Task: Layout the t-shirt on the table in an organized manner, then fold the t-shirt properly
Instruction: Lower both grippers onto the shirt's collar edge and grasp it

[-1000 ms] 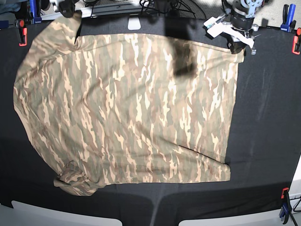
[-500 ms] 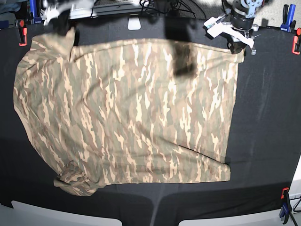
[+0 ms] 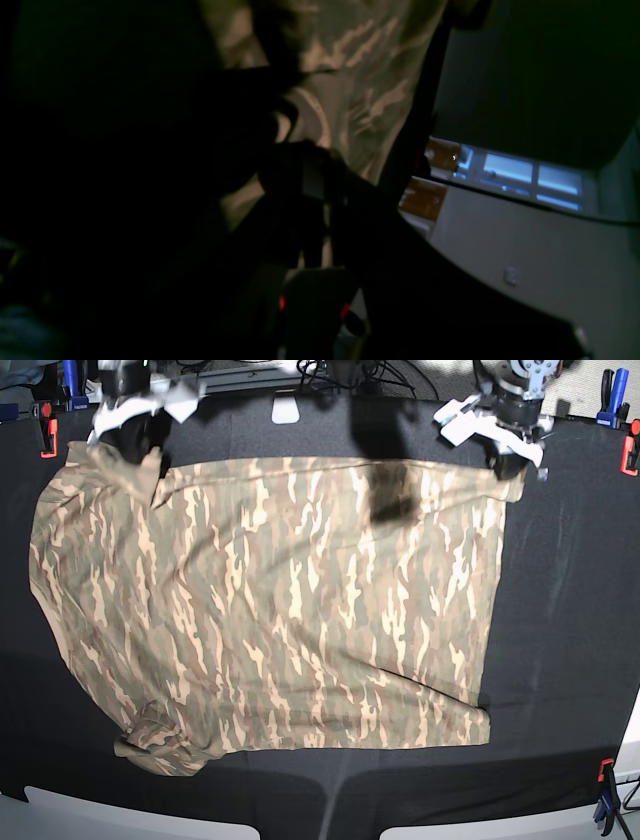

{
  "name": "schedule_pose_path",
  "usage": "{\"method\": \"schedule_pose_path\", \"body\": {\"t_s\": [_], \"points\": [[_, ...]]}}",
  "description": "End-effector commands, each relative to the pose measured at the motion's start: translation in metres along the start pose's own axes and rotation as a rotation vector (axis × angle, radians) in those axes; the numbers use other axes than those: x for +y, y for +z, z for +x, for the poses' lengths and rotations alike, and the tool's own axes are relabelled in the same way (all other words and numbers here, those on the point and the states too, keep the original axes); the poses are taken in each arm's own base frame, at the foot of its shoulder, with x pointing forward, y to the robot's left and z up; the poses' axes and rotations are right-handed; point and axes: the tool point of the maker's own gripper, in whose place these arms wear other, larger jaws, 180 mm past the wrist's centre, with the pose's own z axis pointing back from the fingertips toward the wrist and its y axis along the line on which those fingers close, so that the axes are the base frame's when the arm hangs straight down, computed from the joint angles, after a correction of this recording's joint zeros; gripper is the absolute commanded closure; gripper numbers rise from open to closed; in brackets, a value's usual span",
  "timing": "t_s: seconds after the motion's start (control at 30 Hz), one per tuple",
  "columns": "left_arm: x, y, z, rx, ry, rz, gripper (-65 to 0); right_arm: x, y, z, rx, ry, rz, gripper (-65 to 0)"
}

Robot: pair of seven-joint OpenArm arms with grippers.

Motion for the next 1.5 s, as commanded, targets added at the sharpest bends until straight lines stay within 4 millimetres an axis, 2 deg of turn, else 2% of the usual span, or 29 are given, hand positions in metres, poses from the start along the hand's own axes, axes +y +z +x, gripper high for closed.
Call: {"method": "schedule_pose_path", "body": {"t_s": [0.0,0.13,0.23,0.37,0.53,0.7,0.87,1.03,1.27,1.37,1.47], "points": [[0.015,0.003,0.005,-0.023,0.009,0.046,0.0,-0.012,-0.003,0.005,-0.023,-0.019,-0.034,0.0],[0.032,0.007,0.017,-0.066,0.066,0.099,0.0,-0.028,-0.022,0.010,-0.027,-0.066,-0.059,0.0],[0.036,0.004,0.025,-0.107,0.110,0.098,0.0,-0.043,-0.035,0.013,-0.028,-0.105,-0.091,0.0],[0.039,-0.010,0.028,-0.109,0.232,0.047,0.0,-0.060,-0.051,0.018,-0.032,-0.167,-0.110,0.0],[0.065,-0.028,0.034,-0.125,0.308,0.070,0.0,-0.074,-0.067,0.027,-0.053,-0.210,-0.099,0.0],[0.083,-0.037,0.040,-0.142,0.334,0.105,0.0,-0.092,-0.077,0.046,-0.075,-0.284,-0.152,0.0],[0.077,-0.038,0.054,-0.152,0.431,0.065,0.0,-0.116,-0.086,0.065,-0.101,-0.353,-0.215,0.0],[0.074,-0.038,0.070,-0.170,0.508,0.045,0.0,-0.142,-0.094,0.074,-0.121,-0.385,-0.277,0.0],[0.101,-0.047,0.072,-0.182,0.524,0.112,0.0,-0.160,-0.101,0.073,-0.120,-0.421,-0.304,0.0],[0.113,-0.051,0.063,-0.169,0.535,0.148,0.0,-0.168,-0.104,0.063,-0.097,-0.439,-0.314,0.0],[0.116,-0.054,0.057,-0.158,0.583,0.139,0.0,-0.179,-0.108,0.049,-0.062,-0.477,-0.327,0.0]]}}
